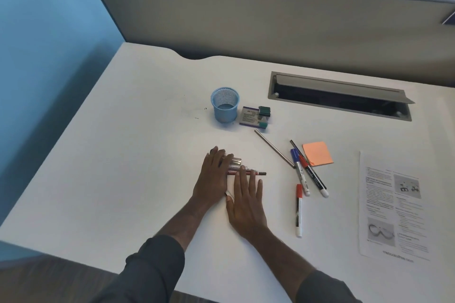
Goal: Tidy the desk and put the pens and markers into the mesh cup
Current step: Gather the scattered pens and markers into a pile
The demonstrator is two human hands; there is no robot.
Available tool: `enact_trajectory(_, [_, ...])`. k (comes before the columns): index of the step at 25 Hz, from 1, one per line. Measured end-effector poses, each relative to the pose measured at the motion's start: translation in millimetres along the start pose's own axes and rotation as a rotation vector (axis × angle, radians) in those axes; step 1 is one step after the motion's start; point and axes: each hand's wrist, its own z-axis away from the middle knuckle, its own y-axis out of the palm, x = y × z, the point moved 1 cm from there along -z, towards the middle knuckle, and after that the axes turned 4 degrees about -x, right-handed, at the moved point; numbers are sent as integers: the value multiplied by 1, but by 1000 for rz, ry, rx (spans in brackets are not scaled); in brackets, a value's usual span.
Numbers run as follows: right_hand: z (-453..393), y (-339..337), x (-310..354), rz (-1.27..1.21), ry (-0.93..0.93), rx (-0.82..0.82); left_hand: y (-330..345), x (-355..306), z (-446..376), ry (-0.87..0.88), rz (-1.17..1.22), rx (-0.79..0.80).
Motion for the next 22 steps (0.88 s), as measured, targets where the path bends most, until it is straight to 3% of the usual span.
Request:
enact_trajectory(14, [-74, 29, 98, -23, -269, 76, -47, 127, 16, -187, 120, -188])
enact_trajectory(22, [-120, 39, 136, -14, -297, 68, -59, 172, -2, -224, 171, -258])
